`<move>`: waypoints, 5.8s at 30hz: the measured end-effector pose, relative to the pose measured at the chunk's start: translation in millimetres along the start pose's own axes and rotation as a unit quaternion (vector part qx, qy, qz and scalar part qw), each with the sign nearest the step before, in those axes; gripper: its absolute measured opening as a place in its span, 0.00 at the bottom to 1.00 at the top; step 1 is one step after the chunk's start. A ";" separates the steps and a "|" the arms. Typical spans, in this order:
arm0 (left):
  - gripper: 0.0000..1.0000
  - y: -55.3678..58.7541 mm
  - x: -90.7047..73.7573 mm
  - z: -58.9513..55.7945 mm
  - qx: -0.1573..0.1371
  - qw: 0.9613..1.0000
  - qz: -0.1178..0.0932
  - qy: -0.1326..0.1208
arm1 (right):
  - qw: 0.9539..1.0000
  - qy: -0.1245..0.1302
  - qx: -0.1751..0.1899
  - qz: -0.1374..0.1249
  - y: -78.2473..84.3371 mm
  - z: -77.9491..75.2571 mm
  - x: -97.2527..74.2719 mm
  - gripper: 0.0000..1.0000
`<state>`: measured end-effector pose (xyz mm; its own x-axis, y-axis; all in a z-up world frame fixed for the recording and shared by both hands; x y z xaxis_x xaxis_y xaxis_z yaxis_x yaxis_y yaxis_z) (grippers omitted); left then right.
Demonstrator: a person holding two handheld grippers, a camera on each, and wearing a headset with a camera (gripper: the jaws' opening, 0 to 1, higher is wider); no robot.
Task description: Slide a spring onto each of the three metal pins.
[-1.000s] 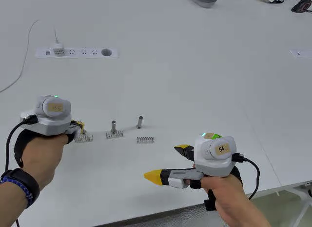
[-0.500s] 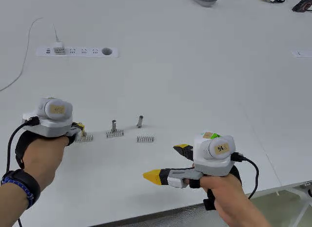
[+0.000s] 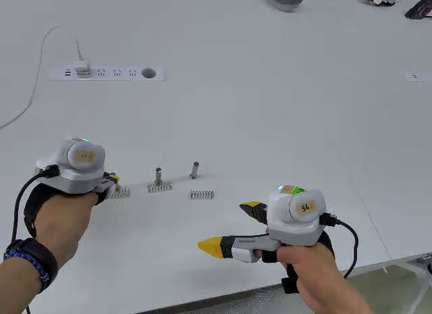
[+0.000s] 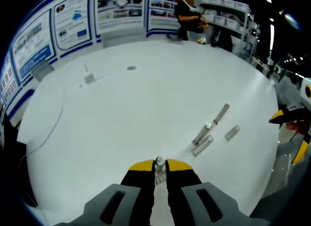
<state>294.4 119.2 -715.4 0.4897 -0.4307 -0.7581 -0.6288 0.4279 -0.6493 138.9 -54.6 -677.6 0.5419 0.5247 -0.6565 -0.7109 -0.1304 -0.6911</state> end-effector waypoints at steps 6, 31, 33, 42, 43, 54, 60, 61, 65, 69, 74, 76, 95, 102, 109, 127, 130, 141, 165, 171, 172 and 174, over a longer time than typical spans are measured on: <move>0.08 0.5 -0.8 -1.0 -0.001 1.000 -0.002 -0.001 | 1.000 -0.001 -0.002 0.001 0.4 0.5 0.6 0.81; 0.22 30.8 -9.7 6.5 -0.037 0.999 0.032 0.021 | 1.000 -0.003 -0.002 -0.001 0.5 2.4 -1.1 0.81; 0.24 34.6 -12.8 10.1 -0.046 0.998 0.036 0.022 | 1.000 -0.003 -0.002 -0.001 0.9 2.3 -1.3 0.81; 0.28 46.9 -36.4 26.0 -0.046 0.998 0.038 0.017 | 1.000 -0.009 -0.003 0.005 3.3 5.4 2.7 0.81; 0.28 48.3 -38.1 26.8 -0.046 0.998 0.039 0.019 | 1.000 -0.009 -0.003 0.006 3.5 6.0 3.2 0.81; 0.34 56.1 -57.8 33.6 -0.052 0.998 0.032 0.029 | 1.000 -0.018 -0.007 0.019 8.4 10.9 7.3 0.81; 0.36 61.3 -70.1 32.3 -0.033 0.998 0.032 0.037 | 0.999 -0.025 -0.008 0.026 12.3 14.0 7.9 0.81; 0.37 62.7 -73.3 32.4 -0.033 0.998 0.031 0.038 | 0.999 -0.027 -0.008 0.027 12.9 14.6 8.8 0.81; 0.40 66.2 -84.1 31.9 -0.036 0.998 0.026 0.042 | 0.999 -0.032 -0.009 0.029 12.1 16.5 11.1 0.81; 0.43 69.7 -92.7 28.1 -0.032 0.998 0.021 0.050 | 0.999 -0.036 -0.010 0.032 13.3 18.0 13.0 0.81; 0.47 72.4 -102.3 29.5 -0.028 0.998 0.012 0.049 | 0.999 -0.038 -0.011 0.037 15.4 19.4 12.8 0.81; 0.49 72.8 -105.6 30.5 -0.031 0.998 0.005 0.049 | 0.999 -0.038 -0.010 0.038 15.4 19.5 12.7 0.81; 0.58 79.7 -123.6 38.1 -0.033 0.998 -0.038 0.046 | 0.998 -0.035 -0.011 0.043 16.9 18.9 14.6 0.82; 0.62 84.6 -125.9 38.0 -0.031 0.998 -0.041 0.044 | 0.999 -0.031 -0.013 0.038 13.7 16.4 13.5 0.82; 0.66 83.9 -127.1 39.7 -0.040 0.997 -0.048 0.043 | 0.999 -0.030 -0.014 0.037 13.9 15.8 13.7 0.82; 0.75 70.0 -115.2 22.9 0.000 0.996 -0.050 0.076 | 0.999 -0.023 -0.017 0.038 14.7 14.4 11.4 0.82; 0.75 68.2 -111.4 19.0 0.012 0.995 -0.046 0.084 | 0.999 -0.023 -0.016 0.037 14.5 14.7 10.7 0.82; 0.77 59.8 -99.3 2.8 0.045 0.991 -0.036 0.118 | 0.999 -0.018 -0.017 0.034 12.6 12.6 8.4 0.82; 0.74 54.0 -62.8 -25.2 0.073 0.985 -0.010 0.154 | 0.999 -0.016 -0.014 0.024 7.3 11.9 8.3 0.82; 0.73 51.2 -51.9 -28.7 0.083 0.984 -0.007 0.159 | 1.000 -0.013 -0.011 0.021 6.1 10.8 6.7 0.82; 0.73 50.6 -50.3 -28.9 0.084 0.984 -0.006 0.159 | 1.000 -0.013 -0.011 0.021 6.3 10.5 6.9 0.82; 0.73 48.1 -45.9 -29.7 0.086 0.983 -0.007 0.160 | 1.000 -0.013 -0.011 0.022 6.6 10.6 6.8 0.82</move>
<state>223.8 136.0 -710.0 0.2650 -0.6541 -0.7085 -0.4987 0.5359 -0.6813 133.2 -42.9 -683.4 0.4986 0.5400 -0.6781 -0.7233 -0.1719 -0.6688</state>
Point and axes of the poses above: the centre of the closed fingertips' face, and the gripper's own axes: x roughly forward along the fingers, z roughly to its left, y roughly out of its underside, the point moved 1 cm from there along -x, roughly backward along the fingers, and after that the axes turned 1 degree about z, right-handed, at the moved point
